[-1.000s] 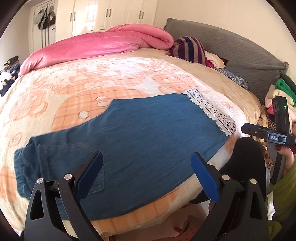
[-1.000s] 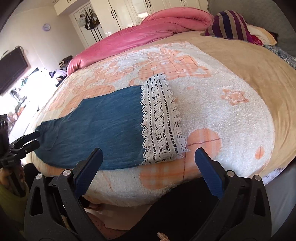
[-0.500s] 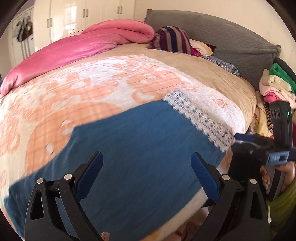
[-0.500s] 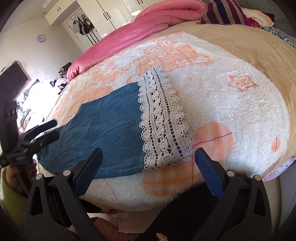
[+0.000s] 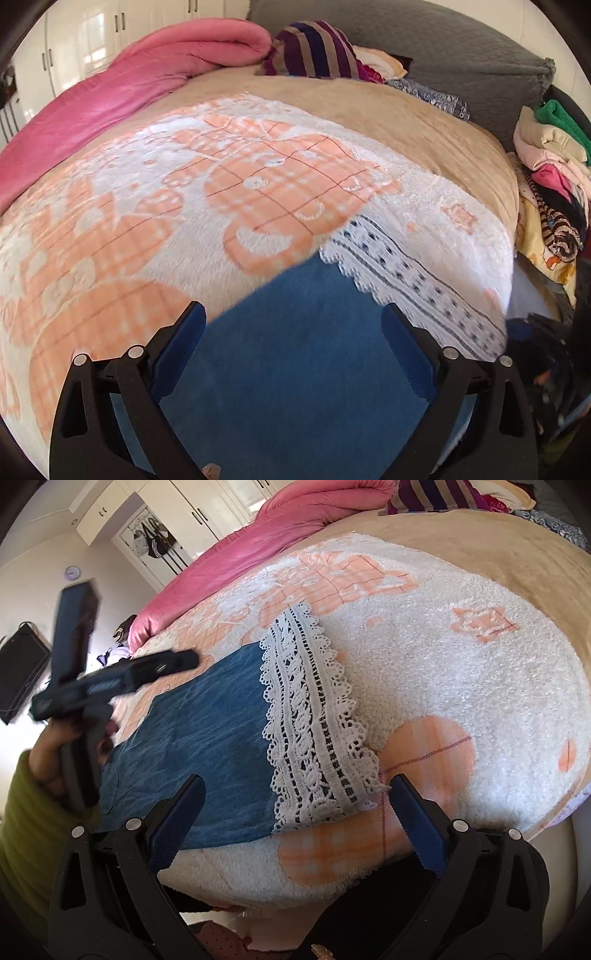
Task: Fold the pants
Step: 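Grasp the lace-trimmed edge with the left gripper while the right gripper grasps beside it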
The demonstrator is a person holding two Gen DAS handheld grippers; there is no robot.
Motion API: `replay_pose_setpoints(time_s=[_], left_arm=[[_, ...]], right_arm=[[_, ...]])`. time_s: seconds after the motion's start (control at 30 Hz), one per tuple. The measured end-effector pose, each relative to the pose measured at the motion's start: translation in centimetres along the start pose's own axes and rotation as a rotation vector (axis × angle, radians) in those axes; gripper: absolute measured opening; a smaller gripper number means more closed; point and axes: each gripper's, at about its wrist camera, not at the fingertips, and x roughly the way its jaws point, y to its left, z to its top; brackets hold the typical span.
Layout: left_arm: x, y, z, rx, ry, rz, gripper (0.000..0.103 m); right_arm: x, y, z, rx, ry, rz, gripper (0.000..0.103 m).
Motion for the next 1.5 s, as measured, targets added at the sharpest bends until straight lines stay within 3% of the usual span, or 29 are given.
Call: replay_pose_setpoints(time_s=[0.13, 0.2, 0.27, 0.3, 0.37, 0.6, 0.77, 0.8, 0.83, 0.93, 1.0, 1.17, 1.3, 1.4, 1.5], left_arm=[[2.6, 0.5, 1.7, -0.004, 0.019, -0.063, 0.095], [3.8, 0.6, 2.2, -0.005, 0.036, -0.095, 0.094], [4.8, 0.5, 2.4, 0.004, 0.053, -0.141, 0.089], [5.2, 0.4, 2.5, 0.008, 0.065, -0.174, 0.084], [6.1, 0.5, 2.5, 0.005, 0.091, -0.24, 0.06], [8.5, 1.0, 2.8, -0.019, 0.118, -0.368, 0.059], [9.1, 1.1, 2.6, -0.045, 0.1, -0.439, 0.058], [9.2, 1.1, 2.6, -0.049, 0.102, -0.452, 0.055], [9.2, 1.1, 2.6, -0.054, 0.104, -0.472, 0.045], [9.1, 0.7, 2.3, -0.042, 0.107, -0.458, 0.038], [9.0, 0.5, 2.3, -0.042, 0.102, -0.442, 0.032], [8.1, 0.9, 2.2, -0.071, 0.066, -0.433, 0.017], [5.7, 2.0, 2.0, -0.1, 0.001, -0.475, 0.015], [3.2, 3.1, 1.5, -0.123, -0.049, -0.497, 0.015], [0.1, 5.0, 0.6, -0.142, -0.099, -0.489, 0.015]], right_arm=[[0.6, 0.1, 0.2, -0.01, 0.004, -0.01, 0.092], [0.8, 0.1, 0.3, -0.02, 0.0, -0.003, 0.08], [0.7, -0.1, 0.2, -0.019, -0.007, 0.006, 0.056], [0.7, -0.2, 0.2, -0.012, -0.008, 0.013, 0.054], [0.6, -0.5, 0.2, 0.006, -0.014, 0.03, 0.053], [1.3, -0.8, 0.9, 0.028, -0.009, 0.047, 0.053], [1.5, -0.3, 0.9, -0.002, -0.02, 0.027, 0.038], [1.6, -0.3, 0.9, -0.006, -0.017, 0.03, 0.038], [1.8, -0.3, 0.9, -0.004, -0.009, 0.03, 0.038], [2.1, -0.4, 1.0, -0.001, 0.0, 0.048, 0.038], [2.4, -0.3, 1.1, -0.01, 0.003, 0.059, 0.027], [2.3, 0.0, 1.1, -0.022, -0.008, 0.104, 0.022], [1.4, 1.2, 1.1, -0.069, -0.065, 0.176, 0.018], [0.5, 3.9, 1.0, -0.168, -0.115, 0.219, 0.018], [0.6, 7.4, 1.2, -0.244, -0.11, 0.267, 0.018]])
